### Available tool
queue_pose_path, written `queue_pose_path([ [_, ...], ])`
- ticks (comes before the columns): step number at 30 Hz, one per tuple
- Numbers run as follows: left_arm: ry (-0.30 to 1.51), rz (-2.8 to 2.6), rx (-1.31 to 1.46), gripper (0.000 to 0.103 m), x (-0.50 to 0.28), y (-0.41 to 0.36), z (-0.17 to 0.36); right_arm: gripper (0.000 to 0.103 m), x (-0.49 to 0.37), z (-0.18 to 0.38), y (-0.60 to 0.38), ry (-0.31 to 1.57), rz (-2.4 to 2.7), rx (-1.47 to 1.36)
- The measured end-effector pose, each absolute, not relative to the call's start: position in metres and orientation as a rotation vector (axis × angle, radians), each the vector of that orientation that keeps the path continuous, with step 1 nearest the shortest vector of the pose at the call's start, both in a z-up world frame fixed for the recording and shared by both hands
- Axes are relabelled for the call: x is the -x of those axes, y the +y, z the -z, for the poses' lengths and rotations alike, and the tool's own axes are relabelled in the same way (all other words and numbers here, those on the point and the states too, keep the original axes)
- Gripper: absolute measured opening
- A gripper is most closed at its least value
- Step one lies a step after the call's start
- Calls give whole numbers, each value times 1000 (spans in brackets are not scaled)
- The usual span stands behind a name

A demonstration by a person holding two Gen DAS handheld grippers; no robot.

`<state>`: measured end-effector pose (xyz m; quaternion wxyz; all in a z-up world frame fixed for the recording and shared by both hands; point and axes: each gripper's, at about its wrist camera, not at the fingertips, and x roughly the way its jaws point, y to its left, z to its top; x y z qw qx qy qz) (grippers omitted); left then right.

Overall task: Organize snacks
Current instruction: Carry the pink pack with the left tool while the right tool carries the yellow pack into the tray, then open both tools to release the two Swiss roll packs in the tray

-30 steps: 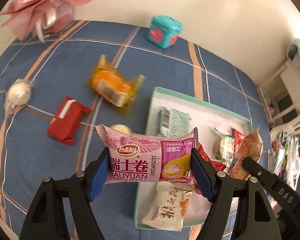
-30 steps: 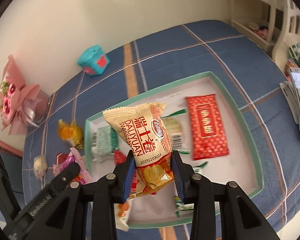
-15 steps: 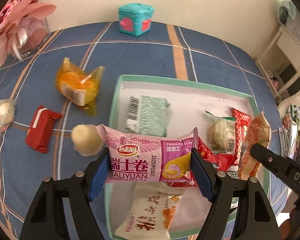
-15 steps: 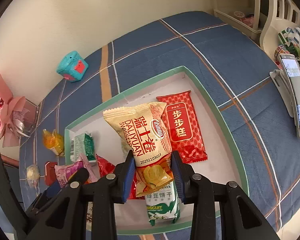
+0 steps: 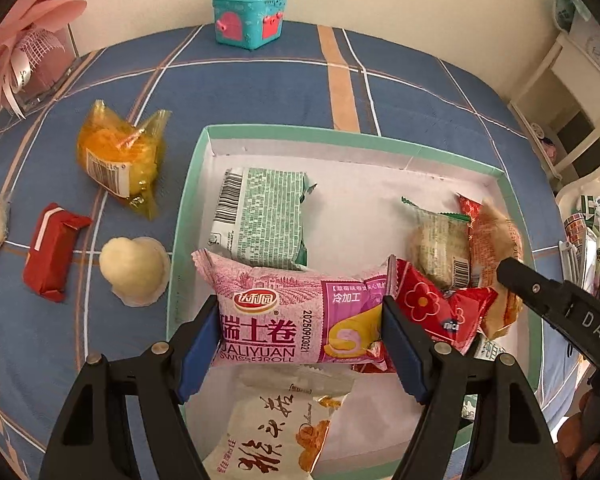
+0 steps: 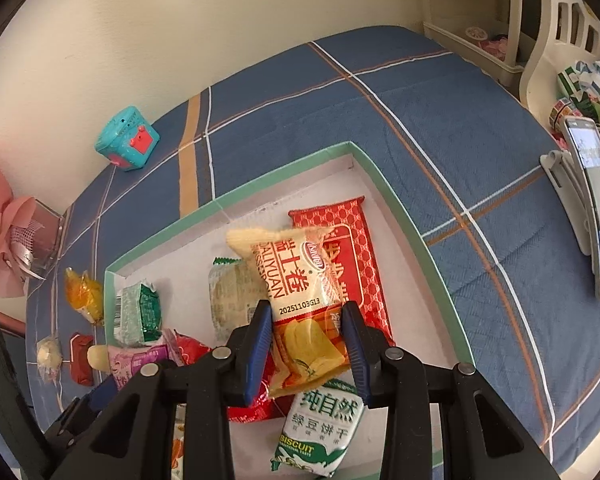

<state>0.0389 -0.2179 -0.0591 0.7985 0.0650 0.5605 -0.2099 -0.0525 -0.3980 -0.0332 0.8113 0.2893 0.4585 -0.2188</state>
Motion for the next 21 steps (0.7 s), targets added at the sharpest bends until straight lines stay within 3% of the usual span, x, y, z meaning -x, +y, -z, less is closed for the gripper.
queue_pose_path([
  [5, 1232, 452, -126, 79, -41, -217, 62, 41, 51, 30, -399, 971, 482, -595],
  [9, 1265, 451, -109, 81, -45, -215, 64, 62, 52, 25, -399, 962, 489, -591],
  [14, 1297, 466, -56, 82, -47, -207, 60, 63, 53, 17, -392, 967, 495, -558],
  [21, 1282, 491, -15, 88, -42, -196, 42, 73, 60, 4, -378, 976, 504, -525],
])
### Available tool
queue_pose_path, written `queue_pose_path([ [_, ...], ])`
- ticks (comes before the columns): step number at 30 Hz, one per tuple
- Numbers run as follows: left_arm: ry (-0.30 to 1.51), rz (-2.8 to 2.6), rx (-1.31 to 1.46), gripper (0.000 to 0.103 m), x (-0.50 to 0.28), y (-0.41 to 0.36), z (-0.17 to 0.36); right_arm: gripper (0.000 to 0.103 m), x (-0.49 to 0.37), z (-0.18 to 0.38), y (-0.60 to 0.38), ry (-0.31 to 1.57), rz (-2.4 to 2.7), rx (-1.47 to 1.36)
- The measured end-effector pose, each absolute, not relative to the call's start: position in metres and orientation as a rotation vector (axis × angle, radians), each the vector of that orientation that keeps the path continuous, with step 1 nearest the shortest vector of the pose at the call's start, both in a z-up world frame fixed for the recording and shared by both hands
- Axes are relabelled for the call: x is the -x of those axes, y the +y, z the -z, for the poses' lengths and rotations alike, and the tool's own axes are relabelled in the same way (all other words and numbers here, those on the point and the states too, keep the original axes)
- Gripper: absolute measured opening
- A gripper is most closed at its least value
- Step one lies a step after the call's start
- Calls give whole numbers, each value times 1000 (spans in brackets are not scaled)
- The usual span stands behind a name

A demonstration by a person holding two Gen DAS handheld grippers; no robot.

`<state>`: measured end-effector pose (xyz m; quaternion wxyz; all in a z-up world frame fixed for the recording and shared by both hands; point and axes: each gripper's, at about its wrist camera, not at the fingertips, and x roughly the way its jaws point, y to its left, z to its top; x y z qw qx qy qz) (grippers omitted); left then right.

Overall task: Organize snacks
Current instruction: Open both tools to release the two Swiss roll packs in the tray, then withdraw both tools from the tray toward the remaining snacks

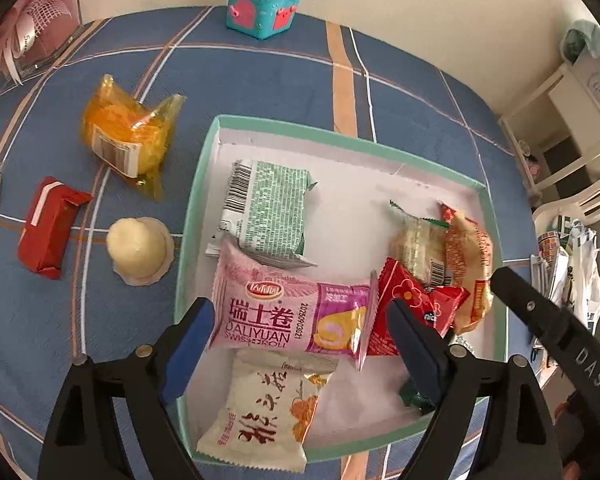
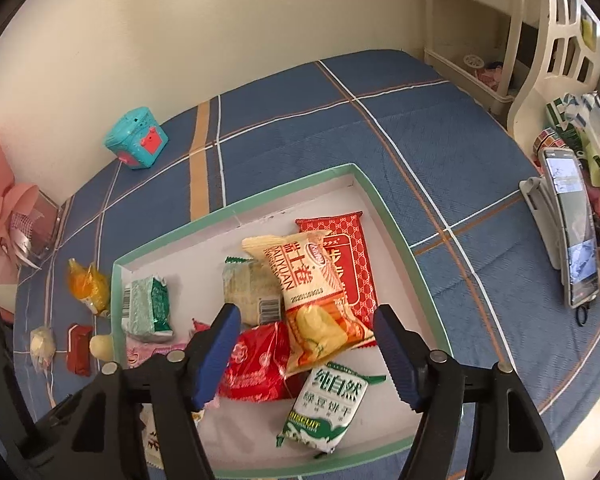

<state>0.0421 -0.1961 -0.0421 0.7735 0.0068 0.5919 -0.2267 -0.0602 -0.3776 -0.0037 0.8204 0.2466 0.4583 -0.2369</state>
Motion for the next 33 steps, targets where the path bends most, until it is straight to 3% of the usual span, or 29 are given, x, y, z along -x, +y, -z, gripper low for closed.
queue_pose_path([
  [6, 1201, 430, -26, 98, -40, -173, 19, 73, 66, -1, -360, 993, 496, -505],
  [25, 985, 211, -14, 99, -48, -93, -27, 74, 70, -6, -288, 1047, 424, -410],
  [31, 982, 140, -7, 99, -50, -73, -31, 78, 69, -3, -273, 1056, 399, -393],
  [33, 984, 114, -18, 99, -50, -68, -31, 89, 67, -1, -269, 1057, 396, -395],
])
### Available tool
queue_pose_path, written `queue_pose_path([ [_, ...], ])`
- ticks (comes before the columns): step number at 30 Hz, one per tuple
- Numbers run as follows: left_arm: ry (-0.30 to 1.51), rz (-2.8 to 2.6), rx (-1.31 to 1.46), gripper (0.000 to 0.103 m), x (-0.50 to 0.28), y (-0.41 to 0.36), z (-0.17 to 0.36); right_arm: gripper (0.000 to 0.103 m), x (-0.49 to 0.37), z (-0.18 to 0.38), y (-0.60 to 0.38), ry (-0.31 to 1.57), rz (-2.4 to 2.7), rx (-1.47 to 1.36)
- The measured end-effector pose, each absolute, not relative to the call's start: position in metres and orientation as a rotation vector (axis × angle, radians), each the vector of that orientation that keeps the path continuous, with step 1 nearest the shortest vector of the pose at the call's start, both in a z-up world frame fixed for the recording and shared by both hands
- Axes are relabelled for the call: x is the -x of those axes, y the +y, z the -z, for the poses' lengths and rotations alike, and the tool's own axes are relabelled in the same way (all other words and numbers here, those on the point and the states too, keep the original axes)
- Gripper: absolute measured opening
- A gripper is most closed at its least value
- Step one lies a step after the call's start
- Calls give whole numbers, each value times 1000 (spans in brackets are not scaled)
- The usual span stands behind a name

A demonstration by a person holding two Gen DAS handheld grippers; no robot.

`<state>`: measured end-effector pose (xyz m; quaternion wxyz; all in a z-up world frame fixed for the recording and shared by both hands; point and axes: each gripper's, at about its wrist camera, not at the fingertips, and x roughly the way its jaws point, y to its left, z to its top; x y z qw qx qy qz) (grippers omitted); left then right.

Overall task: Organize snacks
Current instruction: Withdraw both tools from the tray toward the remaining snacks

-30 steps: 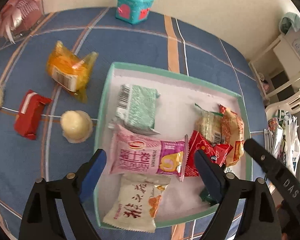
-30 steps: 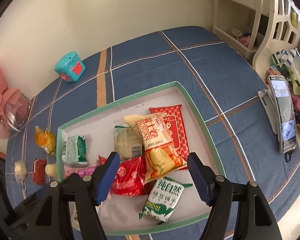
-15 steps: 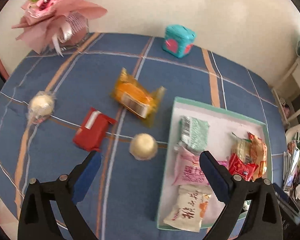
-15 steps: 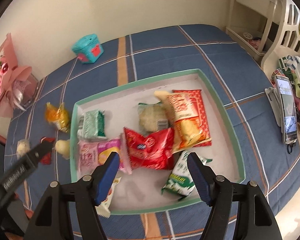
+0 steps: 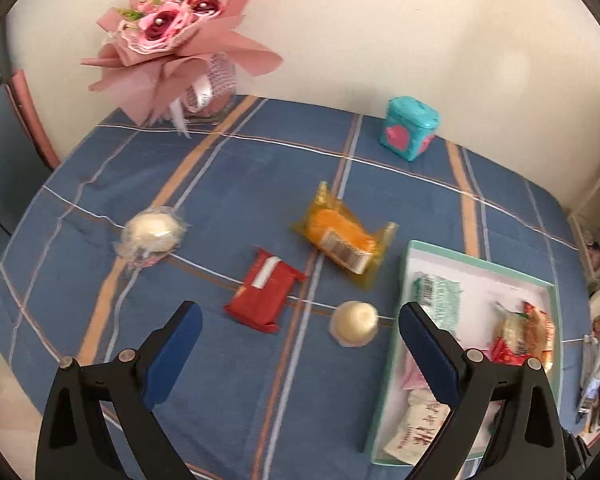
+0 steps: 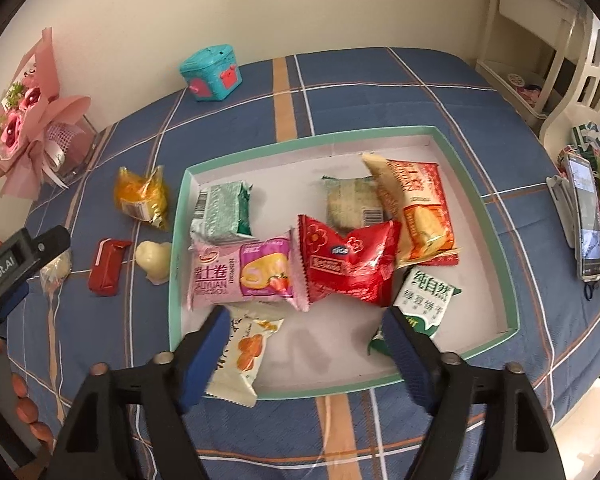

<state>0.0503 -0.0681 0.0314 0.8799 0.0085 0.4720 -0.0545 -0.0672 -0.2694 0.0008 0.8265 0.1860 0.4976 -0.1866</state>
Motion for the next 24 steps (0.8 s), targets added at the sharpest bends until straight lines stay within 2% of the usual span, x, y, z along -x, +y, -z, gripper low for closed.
queue_pose_path([
  [2, 1001, 95, -15, 99, -53, -63, -31, 95, 65, 0, -266, 1054, 389, -394],
  [5, 1019, 96, -8, 99, -56, -57, -28, 97, 61, 1, -260, 1051, 371, -380],
  [6, 1023, 96, -7, 99, -57, -55, -28, 102, 60, 2, -258, 1050, 368, -375],
  [7, 1029, 98, -2, 99, -58, -53, -26, 103, 58, 2, -256, 1048, 369, -371],
  [24, 958, 55, -86, 99, -65, -31, -22, 103, 28, 7, -217, 998, 274, -336],
])
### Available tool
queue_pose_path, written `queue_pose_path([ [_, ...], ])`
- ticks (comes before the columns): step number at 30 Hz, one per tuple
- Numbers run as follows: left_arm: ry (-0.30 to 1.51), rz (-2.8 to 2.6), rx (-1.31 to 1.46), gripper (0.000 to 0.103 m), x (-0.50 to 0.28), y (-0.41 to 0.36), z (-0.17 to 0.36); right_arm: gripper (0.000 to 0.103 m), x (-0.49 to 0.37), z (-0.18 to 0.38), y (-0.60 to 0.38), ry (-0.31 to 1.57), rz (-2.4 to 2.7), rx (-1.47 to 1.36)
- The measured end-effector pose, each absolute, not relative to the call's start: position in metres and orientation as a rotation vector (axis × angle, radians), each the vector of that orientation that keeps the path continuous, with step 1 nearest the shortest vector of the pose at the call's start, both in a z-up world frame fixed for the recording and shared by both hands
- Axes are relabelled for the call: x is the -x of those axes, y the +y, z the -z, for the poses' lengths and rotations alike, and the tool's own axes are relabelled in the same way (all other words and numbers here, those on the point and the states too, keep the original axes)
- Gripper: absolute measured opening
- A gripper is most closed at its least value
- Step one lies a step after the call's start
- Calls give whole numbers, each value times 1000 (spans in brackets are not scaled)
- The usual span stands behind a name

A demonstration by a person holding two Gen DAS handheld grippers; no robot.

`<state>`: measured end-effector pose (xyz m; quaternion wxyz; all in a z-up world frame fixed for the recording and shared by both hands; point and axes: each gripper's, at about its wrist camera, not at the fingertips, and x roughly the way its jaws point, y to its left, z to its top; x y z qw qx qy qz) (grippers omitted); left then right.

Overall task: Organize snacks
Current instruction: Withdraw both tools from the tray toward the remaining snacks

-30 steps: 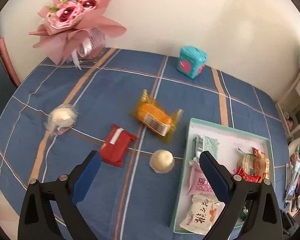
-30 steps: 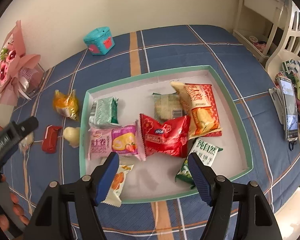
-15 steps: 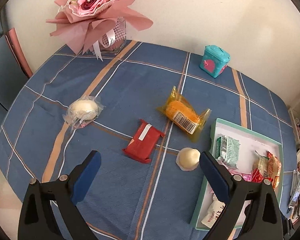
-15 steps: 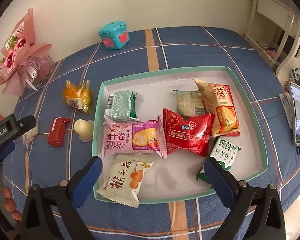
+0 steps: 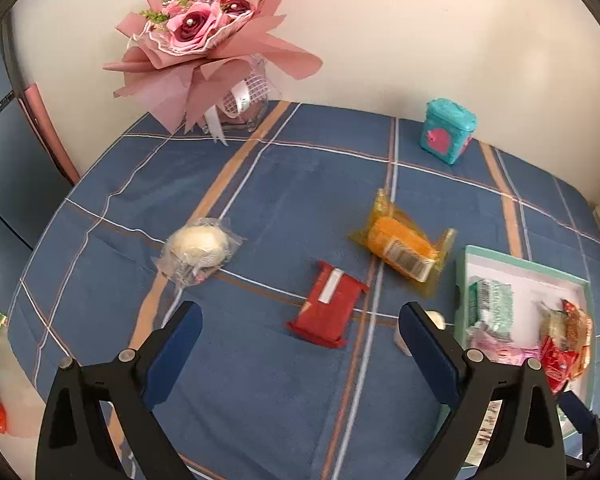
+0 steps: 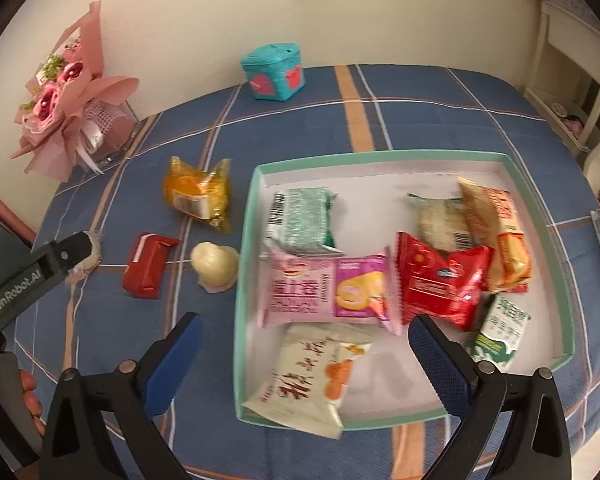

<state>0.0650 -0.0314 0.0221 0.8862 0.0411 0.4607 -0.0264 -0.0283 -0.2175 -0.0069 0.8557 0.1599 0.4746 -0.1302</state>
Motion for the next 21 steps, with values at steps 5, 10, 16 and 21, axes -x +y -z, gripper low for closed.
queue_pose_path([
  [5, 965, 27, -53, 99, -73, -15, -17, 103, 18, 12, -204, 1002, 251, -301],
  [10, 963, -7, -34, 99, -80, 1, -15, 103, 9, 17, -195, 988, 205, -334],
  [16, 990, -47, 18, 102, -92, 25, -9, 103, -4, 19, -186, 986, 179, -340],
  [21, 996, -48, 19, 102, -100, 37, -6, 103, -12, 18, -185, 975, 151, -389],
])
